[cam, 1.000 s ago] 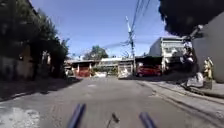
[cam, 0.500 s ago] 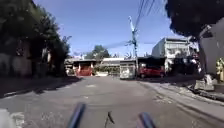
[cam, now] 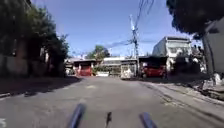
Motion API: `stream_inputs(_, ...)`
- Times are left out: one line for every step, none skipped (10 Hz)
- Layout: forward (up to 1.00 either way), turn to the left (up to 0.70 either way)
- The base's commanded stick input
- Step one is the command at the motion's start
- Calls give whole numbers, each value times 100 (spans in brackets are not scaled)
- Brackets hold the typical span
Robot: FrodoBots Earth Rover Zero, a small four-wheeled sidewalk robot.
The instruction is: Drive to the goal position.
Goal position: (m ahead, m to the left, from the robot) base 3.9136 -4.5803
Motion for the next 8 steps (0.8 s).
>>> stream_inputs(70,-34)
stream_inputs(70,0)
stream_inputs(70,0)
stream_inputs(70,0)
stream_inputs(70,0)
stream_inputs(70,0)
stream_inputs(70,0)
stream_inputs(70,0)
